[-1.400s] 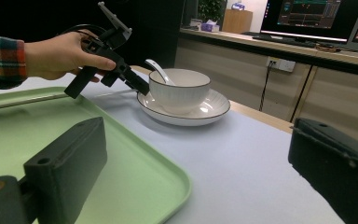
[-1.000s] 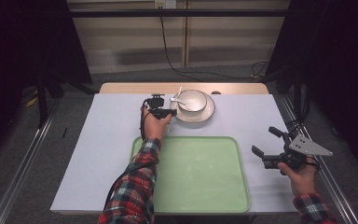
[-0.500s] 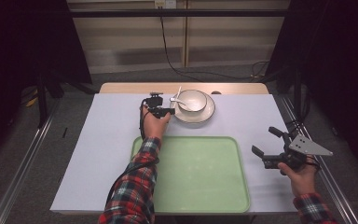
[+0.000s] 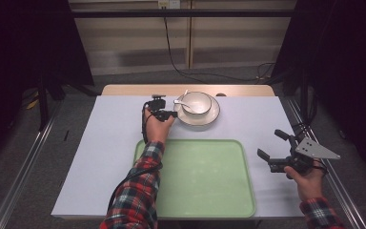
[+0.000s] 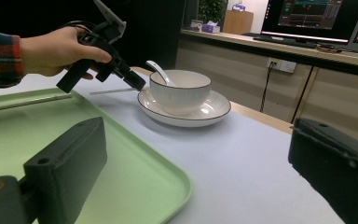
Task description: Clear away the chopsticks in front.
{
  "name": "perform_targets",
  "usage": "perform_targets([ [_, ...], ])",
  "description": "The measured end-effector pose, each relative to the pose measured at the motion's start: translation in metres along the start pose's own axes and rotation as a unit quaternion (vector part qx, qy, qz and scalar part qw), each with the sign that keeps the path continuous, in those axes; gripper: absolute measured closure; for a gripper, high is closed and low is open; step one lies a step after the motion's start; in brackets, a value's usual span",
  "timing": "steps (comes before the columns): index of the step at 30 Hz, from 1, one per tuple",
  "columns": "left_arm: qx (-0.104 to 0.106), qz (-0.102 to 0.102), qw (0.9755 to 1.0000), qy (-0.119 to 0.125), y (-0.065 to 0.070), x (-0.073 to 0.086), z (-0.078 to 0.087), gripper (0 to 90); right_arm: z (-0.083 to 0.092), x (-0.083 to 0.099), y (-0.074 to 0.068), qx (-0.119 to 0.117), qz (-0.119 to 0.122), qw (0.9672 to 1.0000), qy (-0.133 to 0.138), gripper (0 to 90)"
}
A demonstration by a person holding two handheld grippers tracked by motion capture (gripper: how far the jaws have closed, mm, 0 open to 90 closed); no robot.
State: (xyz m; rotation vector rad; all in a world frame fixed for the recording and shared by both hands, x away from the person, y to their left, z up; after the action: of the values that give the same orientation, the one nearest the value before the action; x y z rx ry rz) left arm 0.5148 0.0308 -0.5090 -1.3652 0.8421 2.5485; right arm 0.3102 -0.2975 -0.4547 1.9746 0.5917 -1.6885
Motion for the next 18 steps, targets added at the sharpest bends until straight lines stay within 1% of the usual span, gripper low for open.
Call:
perform_targets([
  [1,-0.002,0.003,1.0000,0.002,-0.0009,0.0001,0.0010,85.7,-0.0002,0.0001,0.0001,0.001,0.001,1.0000,0.000,3.7],
  [3,-0.003,0.001,1.0000,0.002,-0.0023,0.0005,0.0030,85.6,-0.0002,0.0007,-0.0001,-0.001,0.003,1.0000,-0.002,3.6],
  [5,-0.004,-0.007,1.0000,-0.004,-0.0037,0.0010,0.0050,85.5,-0.0005,0.0006,-0.0004,-0.002,0.002,1.0000,-0.002,3.7],
  [7,-0.005,-0.007,0.9999,-0.006,-0.0032,0.0018,0.0046,85.1,-0.0008,0.0001,-0.0007,0.001,-0.001,1.0000,-0.001,3.7],
  [8,-0.008,-0.014,0.9998,-0.014,-0.0044,0.0032,0.0050,84.2,-0.0009,0.0000,-0.0006,0.000,0.001,1.0000,0.000,3.7],
  [9,-0.011,-0.012,0.9997,-0.015,-0.0048,0.0045,0.0041,83.2,-0.0008,-0.0001,-0.0006,-0.001,0.003,1.0000,0.000,3.7],
  [10,-0.008,-0.013,0.9997,-0.019,-0.0052,0.0062,0.0038,82.9,-0.0009,-0.0004,-0.0007,0.000,0.001,1.0000,0.001,3.7],
  [11,-0.008,-0.008,0.9998,-0.016,-0.0052,0.0070,0.0034,84.2,-0.0008,-0.0002,-0.0007,-0.001,0.003,1.0000,0.000,3.7],
  [13,-0.012,-0.007,0.9998,-0.016,-0.0056,0.0074,0.0040,85.5,-0.0008,-0.0002,-0.0006,-0.001,0.003,1.0000,0.000,3.7],
  [16,-0.012,-0.005,0.9997,-0.019,-0.0055,0.0071,0.0049,85.7,-0.0009,-0.0003,-0.0008,-0.002,0.003,1.0000,0.001,3.6],
  [17,-0.017,-0.007,0.9996,-0.022,-0.0054,0.0066,0.0063,85.6,-0.0009,-0.0002,-0.0007,-0.001,0.003,1.0000,0.001,3.6],
  [18,-0.020,-0.003,0.9995,-0.024,-0.0053,0.0065,0.0072,85.7,-0.0009,-0.0001,-0.0008,-0.002,0.003,1.0000,0.000,3.7],
])
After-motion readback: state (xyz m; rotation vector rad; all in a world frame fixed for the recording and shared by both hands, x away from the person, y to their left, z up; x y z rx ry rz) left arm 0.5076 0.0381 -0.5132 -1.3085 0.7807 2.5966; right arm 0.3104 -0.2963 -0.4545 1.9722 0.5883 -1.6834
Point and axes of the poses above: each handheld gripper's, and its own axes: z roughly backward along the jaws, x roughly out of its underside, y roughly to its right, the point moved 7 cm from there along -z, roughly forward along the jaws, and after that the axes turned 15 degrees about y, right-handed, at the moved point
